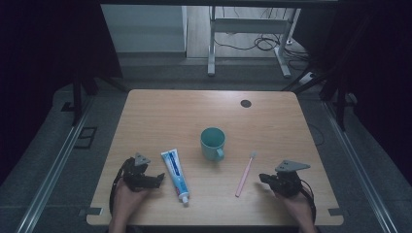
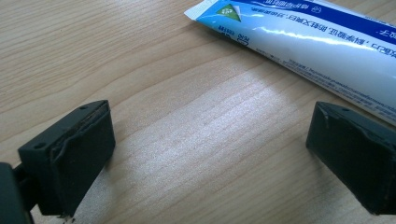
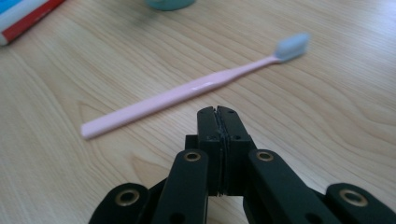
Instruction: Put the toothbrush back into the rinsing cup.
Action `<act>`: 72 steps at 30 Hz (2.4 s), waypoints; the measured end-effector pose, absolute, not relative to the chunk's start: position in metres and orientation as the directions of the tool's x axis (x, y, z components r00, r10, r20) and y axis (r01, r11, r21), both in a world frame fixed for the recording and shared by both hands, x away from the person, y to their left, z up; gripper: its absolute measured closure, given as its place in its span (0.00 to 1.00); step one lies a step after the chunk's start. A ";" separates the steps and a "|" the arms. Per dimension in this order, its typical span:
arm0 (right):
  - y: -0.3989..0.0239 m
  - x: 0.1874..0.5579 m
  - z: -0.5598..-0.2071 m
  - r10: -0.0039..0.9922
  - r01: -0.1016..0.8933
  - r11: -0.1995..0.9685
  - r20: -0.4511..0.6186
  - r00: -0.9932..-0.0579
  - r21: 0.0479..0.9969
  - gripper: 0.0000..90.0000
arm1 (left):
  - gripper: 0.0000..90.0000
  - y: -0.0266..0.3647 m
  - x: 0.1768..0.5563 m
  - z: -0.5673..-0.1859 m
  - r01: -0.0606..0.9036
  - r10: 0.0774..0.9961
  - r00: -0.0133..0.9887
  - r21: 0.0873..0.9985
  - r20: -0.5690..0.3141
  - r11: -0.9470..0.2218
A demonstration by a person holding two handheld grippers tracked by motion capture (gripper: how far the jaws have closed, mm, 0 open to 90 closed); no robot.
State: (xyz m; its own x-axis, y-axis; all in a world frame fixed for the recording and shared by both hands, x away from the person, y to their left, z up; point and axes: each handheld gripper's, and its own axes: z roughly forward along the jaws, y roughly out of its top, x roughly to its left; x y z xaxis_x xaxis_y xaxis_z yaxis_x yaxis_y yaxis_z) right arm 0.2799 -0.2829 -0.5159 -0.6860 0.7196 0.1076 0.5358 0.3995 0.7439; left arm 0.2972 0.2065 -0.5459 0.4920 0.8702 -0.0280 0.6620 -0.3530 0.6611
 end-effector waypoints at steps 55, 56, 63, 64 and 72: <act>-0.242 0.281 -0.532 0.657 0.534 0.460 0.132 -0.742 0.709 0.97 | 0.00 0.206 0.298 -0.546 0.662 0.870 0.493 0.660 -0.027 -0.355; -0.244 0.281 -0.532 0.662 0.537 0.456 0.133 -0.738 0.709 0.97 | 0.00 0.206 0.298 -0.546 0.662 0.870 0.493 0.660 -0.027 -0.355; -0.258 0.282 -0.531 0.680 0.556 0.437 0.145 -0.719 0.707 0.97 | 0.00 0.206 0.298 -0.546 0.662 0.870 0.492 0.660 -0.027 -0.355; -0.259 0.282 -0.531 0.681 0.557 0.439 0.143 -0.718 0.705 0.97 | 0.00 0.206 0.298 -0.546 0.662 0.870 0.493 0.660 -0.027 -0.355; -0.269 0.284 -0.531 0.697 0.570 0.428 0.145 -0.702 0.702 0.97 | 0.00 0.206 0.298 -0.546 0.662 0.870 0.493 0.660 -0.027 -0.355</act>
